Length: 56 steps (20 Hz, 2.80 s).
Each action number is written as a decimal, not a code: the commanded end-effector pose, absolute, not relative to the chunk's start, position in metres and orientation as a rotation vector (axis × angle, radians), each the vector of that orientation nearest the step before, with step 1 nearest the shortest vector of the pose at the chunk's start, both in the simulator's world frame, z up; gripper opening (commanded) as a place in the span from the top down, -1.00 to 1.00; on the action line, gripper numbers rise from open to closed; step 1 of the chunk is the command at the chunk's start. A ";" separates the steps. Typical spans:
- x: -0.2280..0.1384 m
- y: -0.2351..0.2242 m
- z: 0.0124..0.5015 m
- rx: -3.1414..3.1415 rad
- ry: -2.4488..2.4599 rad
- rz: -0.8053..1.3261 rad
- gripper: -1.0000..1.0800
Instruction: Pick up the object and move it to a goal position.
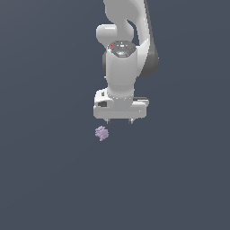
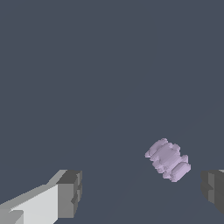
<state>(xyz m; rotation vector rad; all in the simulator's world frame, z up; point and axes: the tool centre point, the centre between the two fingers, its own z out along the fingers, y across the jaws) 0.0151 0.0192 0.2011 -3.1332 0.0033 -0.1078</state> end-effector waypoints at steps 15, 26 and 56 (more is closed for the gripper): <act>0.018 -0.011 0.218 -3.150 0.037 -0.141 -0.92; 0.015 -0.019 0.204 -3.155 -0.090 -0.124 -0.92; -0.020 -0.069 0.106 -2.981 -1.004 -0.007 -0.92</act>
